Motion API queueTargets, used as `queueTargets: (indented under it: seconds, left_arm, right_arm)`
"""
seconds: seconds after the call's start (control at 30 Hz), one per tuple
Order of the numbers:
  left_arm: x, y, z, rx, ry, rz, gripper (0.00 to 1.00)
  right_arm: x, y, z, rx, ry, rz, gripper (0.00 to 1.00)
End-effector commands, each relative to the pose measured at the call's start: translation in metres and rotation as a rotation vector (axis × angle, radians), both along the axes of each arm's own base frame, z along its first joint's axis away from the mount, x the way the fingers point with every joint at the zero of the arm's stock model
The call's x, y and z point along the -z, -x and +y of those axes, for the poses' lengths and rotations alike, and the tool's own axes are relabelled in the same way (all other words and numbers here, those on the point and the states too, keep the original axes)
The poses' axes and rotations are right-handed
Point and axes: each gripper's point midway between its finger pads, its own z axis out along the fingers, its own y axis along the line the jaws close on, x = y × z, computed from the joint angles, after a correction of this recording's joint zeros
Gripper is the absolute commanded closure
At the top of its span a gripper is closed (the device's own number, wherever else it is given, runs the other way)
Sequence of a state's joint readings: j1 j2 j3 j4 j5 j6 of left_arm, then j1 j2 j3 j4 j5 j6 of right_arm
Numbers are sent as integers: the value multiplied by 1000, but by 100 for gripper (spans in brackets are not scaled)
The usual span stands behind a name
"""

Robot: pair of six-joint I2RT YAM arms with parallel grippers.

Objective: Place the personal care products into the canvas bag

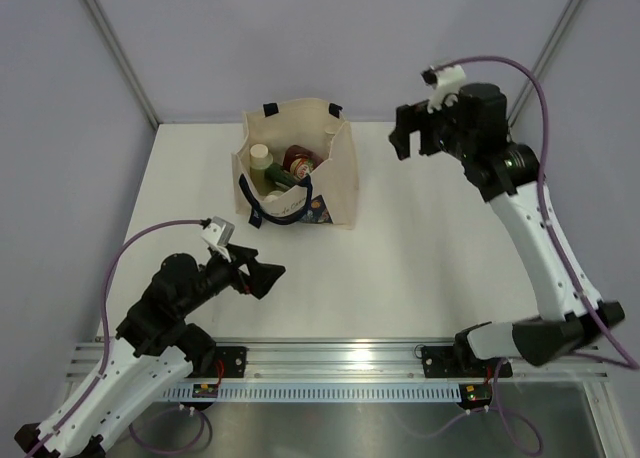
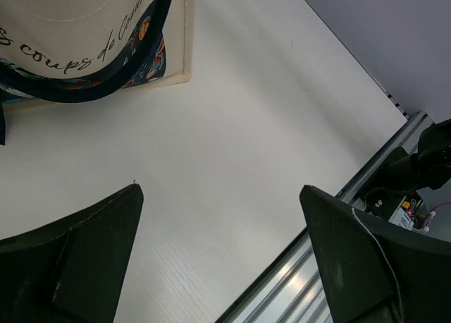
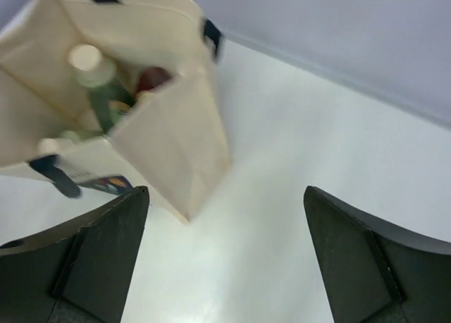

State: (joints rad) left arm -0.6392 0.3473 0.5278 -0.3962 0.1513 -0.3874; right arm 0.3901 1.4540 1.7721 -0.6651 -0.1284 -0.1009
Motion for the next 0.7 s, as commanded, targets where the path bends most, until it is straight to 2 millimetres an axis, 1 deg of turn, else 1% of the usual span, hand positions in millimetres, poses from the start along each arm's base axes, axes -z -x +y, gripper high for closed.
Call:
queueTargets:
  seconds: [0.0, 0.03, 0.07, 0.1, 0.13, 0.17, 0.2, 0.23, 0.27, 0.33, 0.4, 0.53, 0.67]
  left_arm:
    - [-13, -2, 4, -9, -13, -52, 1]
    - [-13, -2, 3, -5, -7, -55, 1]
    - [-11, -2, 2, -3, -6, -48, 1]
    - [-11, -2, 2, -2, -3, -47, 1]
    - [-12, -2, 1, 3, 4, -49, 1]
    - [-12, -1, 0, 7, 9, -47, 1]
    - [-12, -1, 0, 7, 12, -43, 1]
    - [-11, -1, 0, 7, 13, -42, 1]
    - [-11, 0, 0, 10, 16, -40, 1]
    - [-8, 1, 1, 6, 12, -33, 1]
    - [-6, 2, 1, 8, 14, -35, 1]
    - [-7, 3, 2, 7, 14, -41, 1]
    - [-8, 2, 3, 5, 11, -50, 1]
  right_arm:
    - [32, 14, -71, 305, 30, 23, 0]
    - [71, 22, -87, 353, 85, 80, 0]
    - [69, 34, -100, 390, 87, 52, 1]
    - [83, 40, -113, 437, 115, 63, 0]
    - [114, 49, -123, 463, 156, 109, 1]
    - [107, 58, -131, 485, 144, 63, 1]
    - [114, 63, -141, 528, 160, 55, 1]
    - [129, 70, -147, 549, 178, 71, 0]
    - [122, 77, -158, 593, 165, 33, 0]
    - [129, 85, -166, 624, 170, 35, 1]
    - [127, 92, -175, 658, 186, 25, 0]
    - [133, 97, -182, 682, 208, 21, 0]
    - [139, 94, -184, 692, 223, 29, 0]
